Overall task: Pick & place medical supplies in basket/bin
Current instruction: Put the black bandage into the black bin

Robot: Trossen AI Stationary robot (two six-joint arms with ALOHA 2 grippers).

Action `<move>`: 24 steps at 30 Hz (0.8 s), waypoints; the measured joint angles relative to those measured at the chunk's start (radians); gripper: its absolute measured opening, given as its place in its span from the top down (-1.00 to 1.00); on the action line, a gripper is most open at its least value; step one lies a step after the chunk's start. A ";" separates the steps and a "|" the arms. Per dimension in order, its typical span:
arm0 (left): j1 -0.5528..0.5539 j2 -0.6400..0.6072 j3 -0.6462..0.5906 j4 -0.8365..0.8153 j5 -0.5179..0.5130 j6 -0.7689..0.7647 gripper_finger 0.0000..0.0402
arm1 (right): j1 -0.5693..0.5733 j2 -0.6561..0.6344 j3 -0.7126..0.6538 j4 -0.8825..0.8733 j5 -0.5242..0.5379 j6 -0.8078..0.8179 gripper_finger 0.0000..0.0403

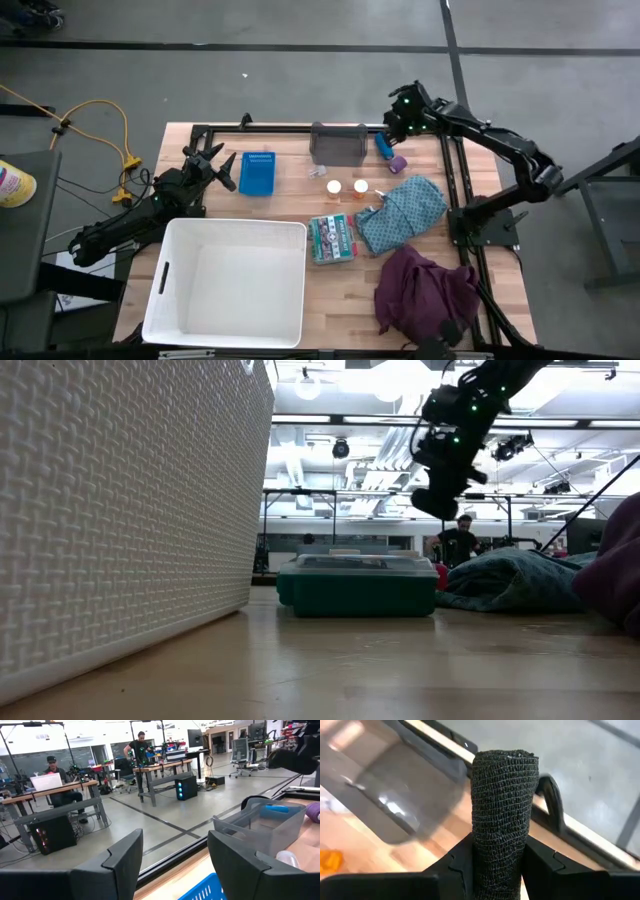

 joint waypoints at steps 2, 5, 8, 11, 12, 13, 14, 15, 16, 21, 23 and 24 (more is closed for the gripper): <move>0.000 0.000 0.000 0.000 0.000 0.000 -0.08 | 0.039 0.012 0.000 0.041 -0.005 -0.001 0.43; 0.000 0.000 0.000 0.000 0.000 0.000 -0.08 | 0.097 0.035 0.000 0.112 -0.033 -0.006 0.42; 0.000 0.000 0.000 0.000 0.000 0.000 -0.08 | 0.162 0.063 0.000 0.181 -0.049 -0.007 0.42; 0.000 0.000 0.000 0.000 0.001 0.000 -0.08 | 0.220 0.086 0.000 0.212 -0.049 -0.006 0.42; 0.000 0.000 0.000 0.000 0.001 0.000 -0.08 | 0.238 0.096 0.000 0.220 -0.050 -0.005 0.42; 0.000 0.000 0.000 0.000 0.001 0.000 -0.08 | 0.253 0.104 0.000 0.228 -0.051 -0.002 0.42; 0.000 0.000 0.000 0.000 0.001 0.000 -0.08 | 0.264 0.111 0.000 0.234 -0.050 -0.002 0.42; 0.000 0.000 0.000 0.000 0.001 0.000 -0.08 | 0.272 0.116 0.000 0.236 -0.050 -0.002 0.42; 0.000 0.000 0.000 0.000 0.001 0.000 -0.08 | 0.277 0.118 0.000 0.242 -0.050 -0.001 0.42; 0.000 0.000 0.000 0.000 0.001 0.000 -0.08 | 0.279 0.119 0.000 0.268 -0.047 0.000 0.42; 0.000 0.000 0.000 0.000 0.002 0.000 -0.08 | 0.277 0.119 0.000 0.283 -0.040 -0.004 0.42; 0.000 0.000 0.000 0.000 0.002 0.000 -0.08 | 0.275 0.119 0.000 0.292 -0.033 -0.007 0.42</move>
